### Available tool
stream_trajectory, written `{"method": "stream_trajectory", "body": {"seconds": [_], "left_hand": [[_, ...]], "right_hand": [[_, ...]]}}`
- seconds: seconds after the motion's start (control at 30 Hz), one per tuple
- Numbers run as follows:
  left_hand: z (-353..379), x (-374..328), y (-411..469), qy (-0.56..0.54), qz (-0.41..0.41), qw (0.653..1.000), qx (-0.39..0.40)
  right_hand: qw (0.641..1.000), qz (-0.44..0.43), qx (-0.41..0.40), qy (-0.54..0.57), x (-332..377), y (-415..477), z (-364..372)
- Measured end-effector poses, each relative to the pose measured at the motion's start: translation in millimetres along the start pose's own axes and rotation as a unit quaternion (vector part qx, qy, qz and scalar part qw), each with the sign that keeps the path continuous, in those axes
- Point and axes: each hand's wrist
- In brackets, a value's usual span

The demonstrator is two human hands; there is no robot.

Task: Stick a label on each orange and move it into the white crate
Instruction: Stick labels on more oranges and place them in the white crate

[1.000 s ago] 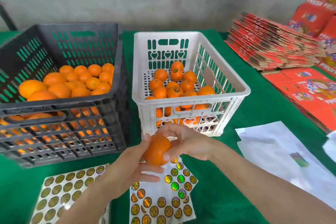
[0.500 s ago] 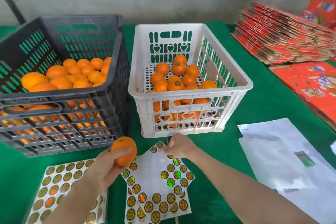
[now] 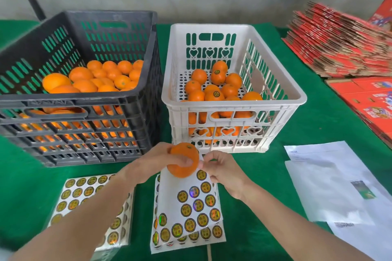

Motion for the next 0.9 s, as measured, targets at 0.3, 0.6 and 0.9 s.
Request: {"method": "stream_trajectory", "body": {"seconds": [0.3,0.6,0.9], "left_hand": [[-7,10,5,-0.005,-0.004,1.000,0.009],[-15,9,8,-0.017,-0.031,0.999,0.030],[-5,20,8,0.013,-0.024,0.999,0.028]], "right_hand": [[0.993,-0.078,0.010,-0.093,-8,-12,1],[0.992,-0.117,-0.001,-0.050,-12,-18,8],[0.993,-0.086,-0.080,0.030,-11,-27,3]]}}
Point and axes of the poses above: each hand's wrist, its own y-axis towards the middle knuckle, its own z-axis out of the palm, x = y × z, and after that the axes turned 13 degrees about y, right-handed
